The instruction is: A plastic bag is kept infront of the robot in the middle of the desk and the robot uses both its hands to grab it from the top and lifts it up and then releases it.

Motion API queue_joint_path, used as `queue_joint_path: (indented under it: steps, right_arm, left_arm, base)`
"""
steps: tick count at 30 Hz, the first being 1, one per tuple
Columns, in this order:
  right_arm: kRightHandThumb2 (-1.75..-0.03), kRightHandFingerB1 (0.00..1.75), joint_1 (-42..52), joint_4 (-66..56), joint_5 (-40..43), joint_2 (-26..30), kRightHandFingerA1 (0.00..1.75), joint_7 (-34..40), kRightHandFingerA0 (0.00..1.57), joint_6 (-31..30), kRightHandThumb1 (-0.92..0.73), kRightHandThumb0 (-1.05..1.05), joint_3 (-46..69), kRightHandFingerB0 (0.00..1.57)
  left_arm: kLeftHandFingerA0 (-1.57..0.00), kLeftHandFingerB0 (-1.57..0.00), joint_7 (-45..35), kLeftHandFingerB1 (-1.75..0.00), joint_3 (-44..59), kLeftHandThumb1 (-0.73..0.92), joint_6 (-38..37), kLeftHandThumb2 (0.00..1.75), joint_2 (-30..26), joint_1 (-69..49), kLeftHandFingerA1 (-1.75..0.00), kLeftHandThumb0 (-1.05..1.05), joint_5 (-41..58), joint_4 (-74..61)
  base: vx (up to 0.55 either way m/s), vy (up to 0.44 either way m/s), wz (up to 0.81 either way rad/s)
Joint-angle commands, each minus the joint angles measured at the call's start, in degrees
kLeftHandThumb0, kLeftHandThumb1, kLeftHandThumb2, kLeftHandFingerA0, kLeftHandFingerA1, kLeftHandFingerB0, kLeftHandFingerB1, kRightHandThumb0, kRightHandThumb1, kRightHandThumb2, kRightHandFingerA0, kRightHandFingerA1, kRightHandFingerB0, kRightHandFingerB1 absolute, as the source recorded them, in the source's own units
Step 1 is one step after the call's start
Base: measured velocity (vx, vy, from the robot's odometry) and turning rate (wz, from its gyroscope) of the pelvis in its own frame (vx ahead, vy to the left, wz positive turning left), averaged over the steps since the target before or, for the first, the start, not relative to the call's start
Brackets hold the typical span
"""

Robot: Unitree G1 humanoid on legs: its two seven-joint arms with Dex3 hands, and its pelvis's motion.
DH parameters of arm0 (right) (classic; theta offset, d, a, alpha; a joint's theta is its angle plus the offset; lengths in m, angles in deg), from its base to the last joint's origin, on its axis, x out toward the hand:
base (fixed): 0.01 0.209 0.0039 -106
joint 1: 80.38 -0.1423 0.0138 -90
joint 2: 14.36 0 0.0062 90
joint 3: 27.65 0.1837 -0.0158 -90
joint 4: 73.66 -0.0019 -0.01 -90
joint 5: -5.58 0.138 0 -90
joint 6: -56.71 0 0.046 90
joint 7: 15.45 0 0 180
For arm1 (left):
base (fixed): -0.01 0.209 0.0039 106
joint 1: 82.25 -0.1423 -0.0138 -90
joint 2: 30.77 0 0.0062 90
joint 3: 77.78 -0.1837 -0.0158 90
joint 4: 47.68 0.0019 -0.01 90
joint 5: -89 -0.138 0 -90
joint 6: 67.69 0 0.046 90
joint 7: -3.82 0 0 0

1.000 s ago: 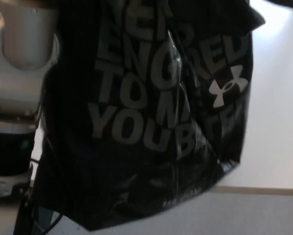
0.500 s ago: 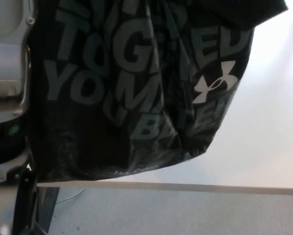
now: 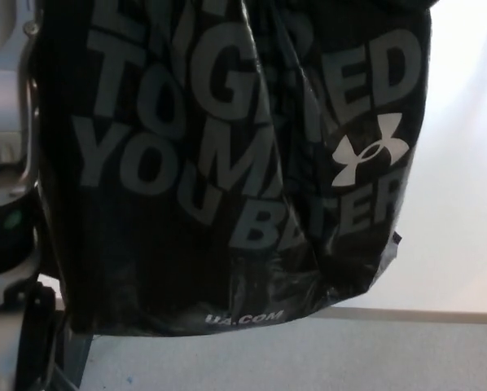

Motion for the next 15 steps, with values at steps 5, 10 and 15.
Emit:
queue_joint_path:
  steps: [5, 10, 15]
  right_arm:
    - [-0.66, 1.56, -3.8, 16.5, -5.8, 2.2, 1.69, 3.5, 1.01, 5.4, -0.82, -0.5, -0.2, 0.84]
    - [-0.71, 1.56, -8.1, 30.4, -9.6, 3.5, 1.71, 6.8, 0.91, 7.8, -0.78, -0.55, -1.4, 0.76]
    - [-0.66, 1.56, -15.9, 45.0, -11.5, 2.7, 1.61, 13.6, 1.0, 6.6, -0.82, -0.51, -1.1, 0.74]
  left_arm:
    - [-1.03, -0.79, -0.1, -1.75, 0.0, 0.86, -2.2, 0.64, -2.5, -2.9, -1.75, -0.47, -0.2, 5.4]
    - [-0.94, -0.8, 0.5, -1.47, 0.0, 0.82, -3.5, 0.64, -4.9, -3.1, -1.75, -0.42, -1.0, 11.1]
    - [-0.93, -0.78, 5.0, -1.53, 0.0, 0.81, -3.9, 0.63, -7.3, -2.2, -1.75, -0.36, -5.1, 19.7]
  base:
    - [0.0, 0.0, 0.0]
    - [0.0, 0.0, 0.0]
    - [0.0, 0.0, 0.0]
